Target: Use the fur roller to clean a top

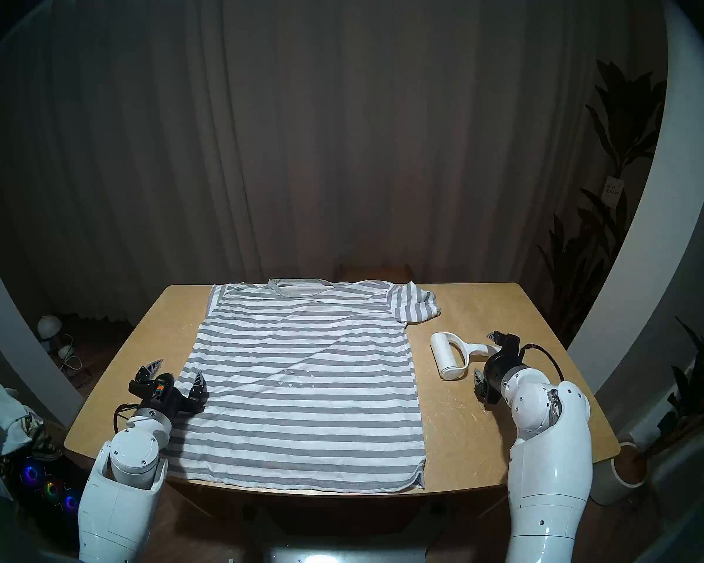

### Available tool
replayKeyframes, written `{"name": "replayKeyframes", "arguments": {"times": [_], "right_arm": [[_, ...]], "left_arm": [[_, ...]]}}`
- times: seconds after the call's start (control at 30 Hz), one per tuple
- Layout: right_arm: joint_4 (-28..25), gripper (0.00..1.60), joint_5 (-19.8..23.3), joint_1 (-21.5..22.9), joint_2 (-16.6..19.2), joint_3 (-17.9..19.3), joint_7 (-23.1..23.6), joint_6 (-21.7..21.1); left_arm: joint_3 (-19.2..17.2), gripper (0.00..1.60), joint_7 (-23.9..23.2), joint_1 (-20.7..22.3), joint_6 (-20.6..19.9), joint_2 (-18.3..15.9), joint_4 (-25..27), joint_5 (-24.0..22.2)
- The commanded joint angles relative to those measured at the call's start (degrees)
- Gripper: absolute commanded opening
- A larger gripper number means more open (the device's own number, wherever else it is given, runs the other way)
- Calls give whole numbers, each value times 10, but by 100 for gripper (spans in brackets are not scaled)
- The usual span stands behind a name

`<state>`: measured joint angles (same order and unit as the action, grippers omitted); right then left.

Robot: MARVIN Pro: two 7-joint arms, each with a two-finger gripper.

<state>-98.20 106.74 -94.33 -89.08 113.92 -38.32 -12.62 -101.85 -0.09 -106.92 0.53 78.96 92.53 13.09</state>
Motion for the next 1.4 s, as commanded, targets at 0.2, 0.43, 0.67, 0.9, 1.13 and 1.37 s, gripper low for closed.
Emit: {"name": "replayKeyframes", "arguments": {"times": [0.2, 0.43, 0.67, 0.9, 1.13, 1.37], "right_arm": [[-2, 160, 4, 5, 7, 7, 6, -6], [5, 160, 2, 5, 4, 6, 15, -6], [16, 160, -3, 7, 2, 3, 26, -2], [18, 160, -7, 7, -1, 2, 30, -2], [22, 160, -14, 7, -5, -1, 38, 3], [46, 160, -26, 17, -7, -6, 58, 13]], "left_arm": [[-1, 160, -6, 30, 43, 15, 73, -50], [6, 160, -42, 38, 23, -13, 55, -49], [14, 160, -41, 67, 44, -21, 0, -37], [18, 160, -31, 91, 60, -17, -27, -35], [25, 160, -33, 107, 66, -31, -64, -24], [31, 160, -37, 109, 71, -38, -87, -21]]}}
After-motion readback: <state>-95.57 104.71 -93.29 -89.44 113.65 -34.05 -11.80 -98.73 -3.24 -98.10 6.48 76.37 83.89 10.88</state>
